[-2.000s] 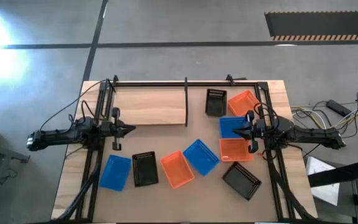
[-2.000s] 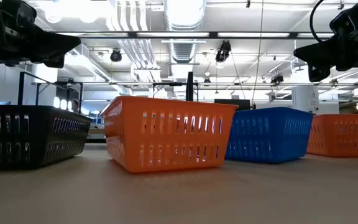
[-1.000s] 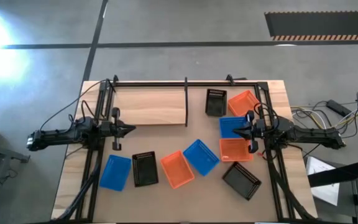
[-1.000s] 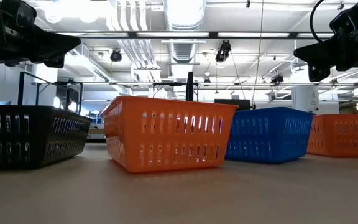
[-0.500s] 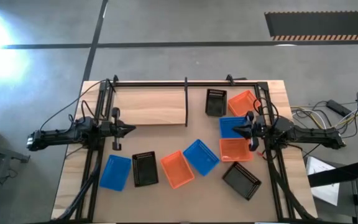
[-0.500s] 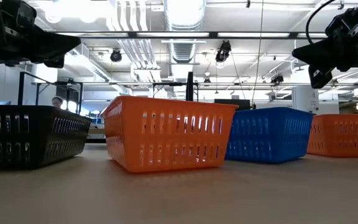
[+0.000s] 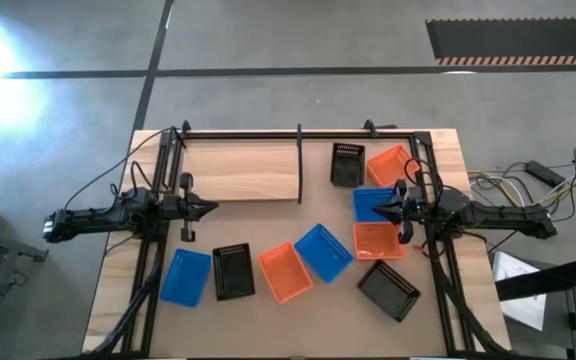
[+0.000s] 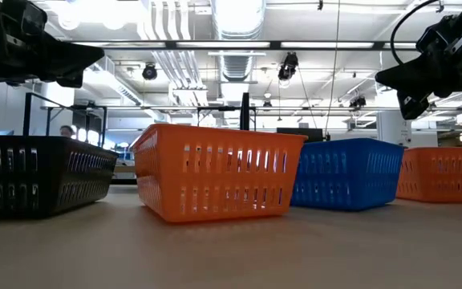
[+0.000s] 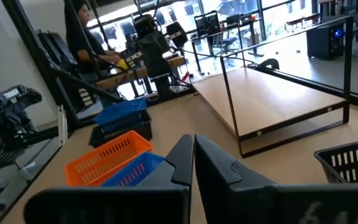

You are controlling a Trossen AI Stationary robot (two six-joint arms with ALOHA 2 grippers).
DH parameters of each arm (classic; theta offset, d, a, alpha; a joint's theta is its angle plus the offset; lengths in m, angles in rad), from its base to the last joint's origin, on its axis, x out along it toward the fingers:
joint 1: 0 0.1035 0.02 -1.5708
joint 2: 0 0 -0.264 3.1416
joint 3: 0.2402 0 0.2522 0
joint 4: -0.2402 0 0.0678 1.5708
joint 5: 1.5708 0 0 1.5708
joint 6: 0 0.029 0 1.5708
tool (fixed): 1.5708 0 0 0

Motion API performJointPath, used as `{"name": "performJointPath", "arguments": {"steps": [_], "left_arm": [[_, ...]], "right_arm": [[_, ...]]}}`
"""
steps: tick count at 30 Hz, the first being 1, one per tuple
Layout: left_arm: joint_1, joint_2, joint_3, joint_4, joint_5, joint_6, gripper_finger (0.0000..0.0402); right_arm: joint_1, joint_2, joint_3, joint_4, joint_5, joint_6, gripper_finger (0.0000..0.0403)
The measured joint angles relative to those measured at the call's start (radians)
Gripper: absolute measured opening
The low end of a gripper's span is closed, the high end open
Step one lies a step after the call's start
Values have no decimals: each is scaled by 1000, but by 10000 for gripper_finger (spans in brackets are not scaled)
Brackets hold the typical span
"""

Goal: Stack baskets on shelf by color
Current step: Put the bottom left black basket on the shelf

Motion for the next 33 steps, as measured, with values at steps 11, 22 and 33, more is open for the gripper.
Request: {"name": "performJointPath", "arguments": {"steps": [11, 22, 33], "left_arm": [[0, 0, 0, 20, -13, 16, 0], [-8, 66, 0, 351, -40, -283, 0], [-96, 652, 283, 321, -164, -138, 0]], "right_arm": [[0, 0, 0, -1, 0, 0, 9], [0, 0, 0, 23, 3, 0, 9], [0, 1, 0, 67, 58, -71, 9]]}}
